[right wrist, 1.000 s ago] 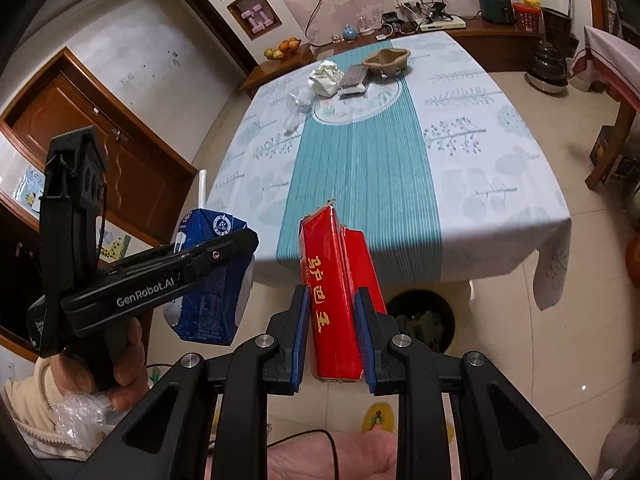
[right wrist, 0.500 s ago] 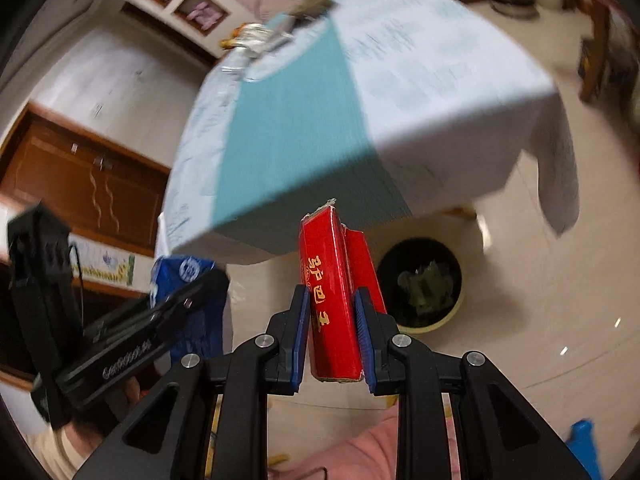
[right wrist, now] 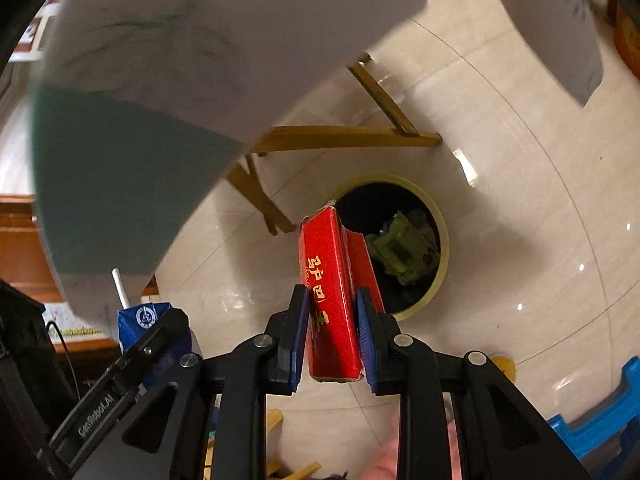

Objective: Collect trash
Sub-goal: 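Hold both items over the black bin and open both tools, then raise both tools back toward the table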

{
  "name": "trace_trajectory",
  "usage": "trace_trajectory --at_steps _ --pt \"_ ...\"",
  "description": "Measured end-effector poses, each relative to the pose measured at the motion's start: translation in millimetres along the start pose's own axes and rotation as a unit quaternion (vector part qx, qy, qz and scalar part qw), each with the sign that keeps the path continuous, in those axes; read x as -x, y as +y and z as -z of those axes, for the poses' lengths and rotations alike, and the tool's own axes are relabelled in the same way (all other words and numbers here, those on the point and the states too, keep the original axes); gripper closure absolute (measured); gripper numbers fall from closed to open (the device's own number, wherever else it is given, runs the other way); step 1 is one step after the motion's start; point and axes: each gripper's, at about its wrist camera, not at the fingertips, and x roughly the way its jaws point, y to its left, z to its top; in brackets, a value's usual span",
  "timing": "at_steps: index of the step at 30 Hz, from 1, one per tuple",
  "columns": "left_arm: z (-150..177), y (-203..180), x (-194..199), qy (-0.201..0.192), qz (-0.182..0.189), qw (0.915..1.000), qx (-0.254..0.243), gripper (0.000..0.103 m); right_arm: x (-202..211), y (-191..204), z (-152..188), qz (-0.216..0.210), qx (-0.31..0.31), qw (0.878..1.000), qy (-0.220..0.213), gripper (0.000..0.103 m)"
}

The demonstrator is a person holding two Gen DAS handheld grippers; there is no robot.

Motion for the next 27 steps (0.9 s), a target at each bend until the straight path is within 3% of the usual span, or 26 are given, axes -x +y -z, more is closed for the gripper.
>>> trace_trajectory --at_steps 9,11,14,17,27 --pt "-11 -1 -75 -0.002 0.002 0.9999 -0.01 0.065 -52 -15 -19 0.003 -0.029 1.0 -0.002 0.065" --pt "-12 1 -91 0.008 0.004 0.9999 -0.01 0.06 -61 -17 -22 0.01 -0.034 0.999 -0.002 0.064" --pt "-11 4 -106 0.013 -0.002 0.9999 -0.011 0.043 -69 -18 -21 0.017 -0.032 0.999 -0.001 0.063" --pt "-11 9 -113 0.008 -0.014 0.9998 -0.01 0.034 -71 -18 -15 0.02 -0.023 1.0 0.004 0.063" --pt "-6 30 -108 -0.001 -0.034 0.9994 0.002 0.031 -59 -9 9 0.03 0.026 0.999 0.008 0.063"
